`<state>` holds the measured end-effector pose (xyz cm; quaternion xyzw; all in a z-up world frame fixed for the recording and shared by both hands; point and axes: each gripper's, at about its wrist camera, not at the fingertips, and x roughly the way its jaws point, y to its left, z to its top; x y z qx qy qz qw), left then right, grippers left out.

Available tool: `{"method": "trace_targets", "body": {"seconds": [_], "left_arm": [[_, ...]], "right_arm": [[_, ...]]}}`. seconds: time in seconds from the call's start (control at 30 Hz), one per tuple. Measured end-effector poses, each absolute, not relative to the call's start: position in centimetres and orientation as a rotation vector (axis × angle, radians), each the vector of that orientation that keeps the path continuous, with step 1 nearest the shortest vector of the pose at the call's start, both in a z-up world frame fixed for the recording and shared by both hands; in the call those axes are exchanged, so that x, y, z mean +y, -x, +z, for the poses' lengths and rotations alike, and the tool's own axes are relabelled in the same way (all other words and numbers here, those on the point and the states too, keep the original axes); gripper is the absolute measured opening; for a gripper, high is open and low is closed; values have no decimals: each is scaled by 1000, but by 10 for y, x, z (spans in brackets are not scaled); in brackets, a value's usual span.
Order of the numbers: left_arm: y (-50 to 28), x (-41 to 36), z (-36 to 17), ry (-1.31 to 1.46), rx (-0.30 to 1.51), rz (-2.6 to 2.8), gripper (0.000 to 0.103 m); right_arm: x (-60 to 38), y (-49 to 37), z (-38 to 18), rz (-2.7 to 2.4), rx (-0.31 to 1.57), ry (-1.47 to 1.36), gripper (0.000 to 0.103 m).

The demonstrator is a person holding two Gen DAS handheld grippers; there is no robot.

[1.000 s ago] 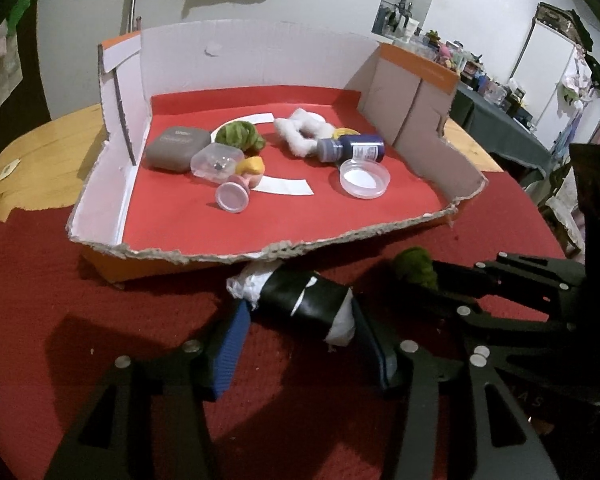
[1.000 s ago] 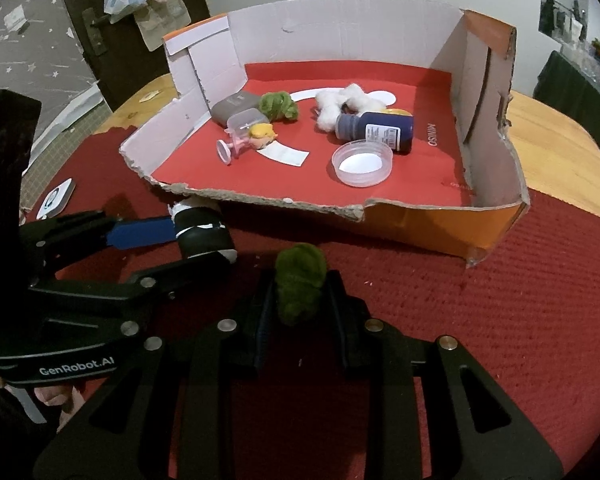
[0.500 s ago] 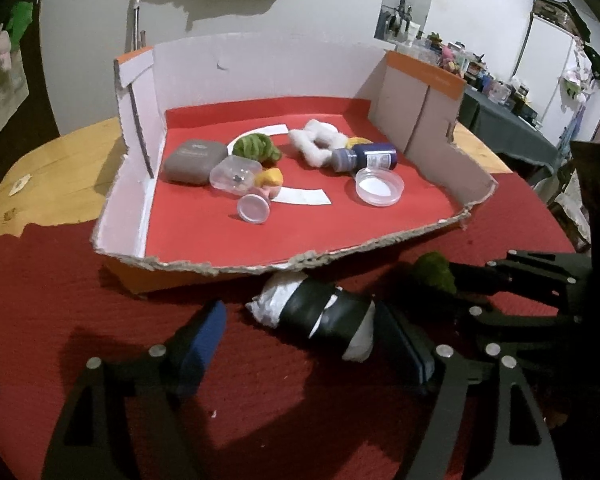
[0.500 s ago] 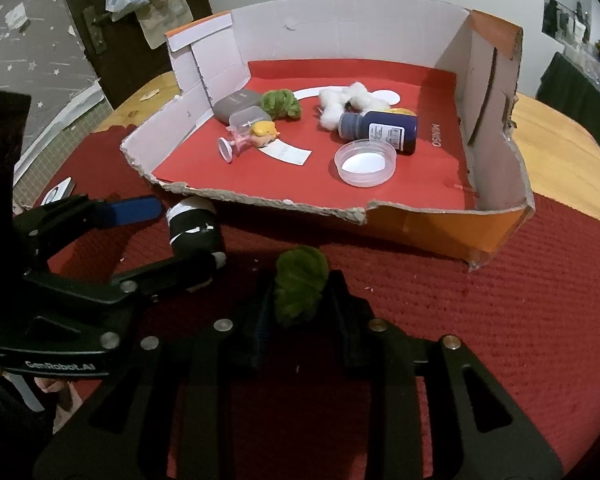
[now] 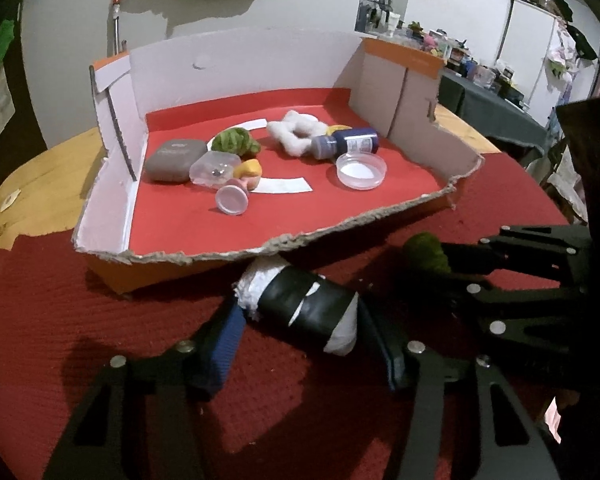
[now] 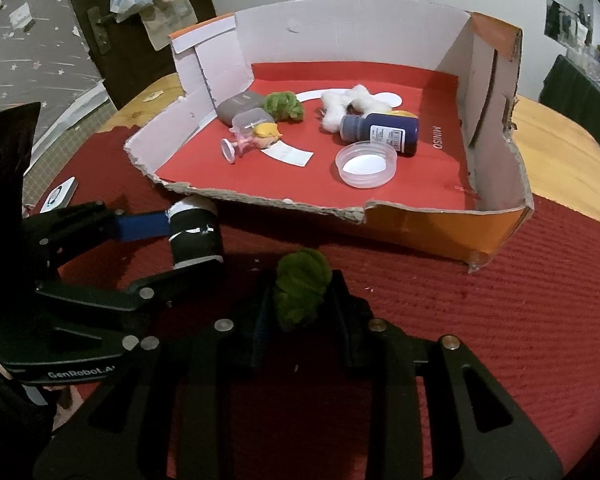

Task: Organize objects
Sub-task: 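Lift the cylinder and pom-pom and carry both over the box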

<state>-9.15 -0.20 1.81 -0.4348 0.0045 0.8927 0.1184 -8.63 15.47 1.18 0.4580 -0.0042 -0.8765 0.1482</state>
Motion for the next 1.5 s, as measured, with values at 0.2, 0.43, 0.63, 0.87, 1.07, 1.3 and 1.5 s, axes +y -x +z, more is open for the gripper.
{"method": "trace_targets", "body": {"seconds": [0.2, 0.43, 0.63, 0.87, 1.07, 1.3, 1.5], "left_arm": [[81, -2, 20, 1265, 4, 2586, 40], [78, -8, 21, 1275, -33, 2586, 34], [74, -11, 25, 1256, -66, 2594, 32], [77, -16, 19, 1317, -145, 2558, 34], [83, -24, 21, 1330, -235, 2561, 53], [92, -25, 20, 1348, -241, 2599, 53], [90, -31, 20, 1333, -284, 2588, 34]], "right_arm": [[151, 81, 17, -2523, -15, -1302, 25], [146, 78, 21, -2525, -11, -1296, 24], [145, 75, 21, -2525, -12, -1290, 23], [138, 75, 17, -2513, 39, -1299, 23], [136, 75, 15, -2528, 72, -1304, 24], [138, 81, 10, -2537, 55, -1315, 24], [141, 80, 12, -2540, 25, -1309, 23]]}}
